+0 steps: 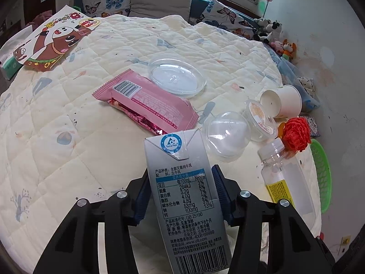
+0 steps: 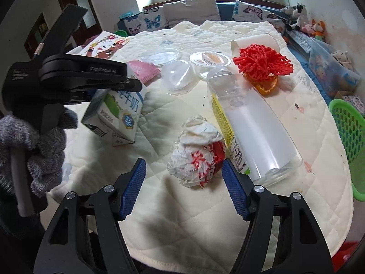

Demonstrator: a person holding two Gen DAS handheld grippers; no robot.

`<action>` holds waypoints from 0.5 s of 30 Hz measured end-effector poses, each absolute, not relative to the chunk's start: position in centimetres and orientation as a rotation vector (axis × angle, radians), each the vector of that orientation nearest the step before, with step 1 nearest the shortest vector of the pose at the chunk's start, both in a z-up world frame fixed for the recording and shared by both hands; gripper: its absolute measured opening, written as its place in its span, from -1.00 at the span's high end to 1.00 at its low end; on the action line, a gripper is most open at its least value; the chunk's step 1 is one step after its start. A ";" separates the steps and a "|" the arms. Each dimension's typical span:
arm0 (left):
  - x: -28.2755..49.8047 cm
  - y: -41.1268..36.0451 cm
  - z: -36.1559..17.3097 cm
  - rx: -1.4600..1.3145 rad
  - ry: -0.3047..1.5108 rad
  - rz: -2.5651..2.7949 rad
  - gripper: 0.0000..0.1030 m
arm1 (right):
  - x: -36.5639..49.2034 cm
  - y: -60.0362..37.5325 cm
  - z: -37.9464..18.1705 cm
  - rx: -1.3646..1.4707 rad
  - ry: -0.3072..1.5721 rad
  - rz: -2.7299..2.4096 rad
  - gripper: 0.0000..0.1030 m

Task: Collect trash
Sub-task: 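Grasp the milk carton with the left tool while the right tool grasps the crumpled wrapper, then carry the crumpled wrapper with the right tool into the green basket and release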

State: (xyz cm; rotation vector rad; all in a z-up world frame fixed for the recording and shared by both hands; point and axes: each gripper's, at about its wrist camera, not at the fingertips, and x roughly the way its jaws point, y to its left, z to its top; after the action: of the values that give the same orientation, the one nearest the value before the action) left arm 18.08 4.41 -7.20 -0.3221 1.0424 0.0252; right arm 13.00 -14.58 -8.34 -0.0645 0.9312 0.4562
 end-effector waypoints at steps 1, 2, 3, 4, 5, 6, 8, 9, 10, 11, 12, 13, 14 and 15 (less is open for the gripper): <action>18.1 4.4 -7.3 -0.322 1.047 0.023 0.04 | 13.1 -14.4 -8.5 -0.071 0.927 0.444 -0.25; 18.0 4.4 -7.5 -0.323 1.050 0.022 0.04 | 13.1 -14.3 -8.6 -0.074 0.924 0.437 -0.23; 18.0 4.4 -7.6 -0.324 1.054 0.019 0.04 | 13.2 -14.3 -8.8 -0.078 0.921 0.428 -0.17; 18.0 4.4 -7.7 -0.324 1.056 0.018 0.04 | 13.3 -14.3 -8.9 -0.079 0.922 0.418 -0.08; 18.0 4.4 -7.8 -0.324 1.058 0.019 0.04 | 13.5 -14.5 -9.0 -0.073 0.927 0.408 -0.05; 18.1 4.5 -7.9 -0.326 1.060 0.016 0.04 | 13.7 -14.7 -9.1 -0.059 0.929 0.407 -0.04; 18.1 4.5 -7.9 -0.328 1.059 0.015 0.04 | 13.7 -14.8 -9.1 -0.049 0.924 0.402 -0.01; 18.1 4.5 -7.9 -0.326 1.056 0.014 0.04 | 13.7 -14.9 -9.0 -0.048 0.921 0.403 0.03; 18.1 4.5 -7.9 -0.323 1.053 0.015 0.04 | 13.7 -14.9 -8.9 -0.046 0.917 0.405 0.04; 18.1 4.4 -7.8 -0.316 1.049 0.015 0.06 | 13.5 -14.9 -8.7 -0.045 0.913 0.411 0.04; 18.0 4.3 -7.7 -0.308 1.045 0.011 0.09 | 13.4 -15.0 -8.5 -0.042 0.908 0.420 0.06; 18.0 4.3 -7.6 -0.304 1.043 0.008 0.13 | 13.2 -15.0 -8.3 -0.041 0.904 0.427 0.07; 18.0 4.2 -7.5 -0.301 1.042 0.005 0.20 | 13.0 -15.0 -8.2 -0.042 0.902 0.433 0.07; 17.9 4.2 -7.5 -0.303 1.042 -0.001 0.22 | 12.9 -15.1 -8.0 -0.037 0.899 0.441 0.07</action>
State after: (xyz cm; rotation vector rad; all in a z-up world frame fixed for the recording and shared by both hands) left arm 17.89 4.22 -7.47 -0.3028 1.0420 -0.0006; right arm 12.85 -15.10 -7.95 -0.0370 0.8991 0.4411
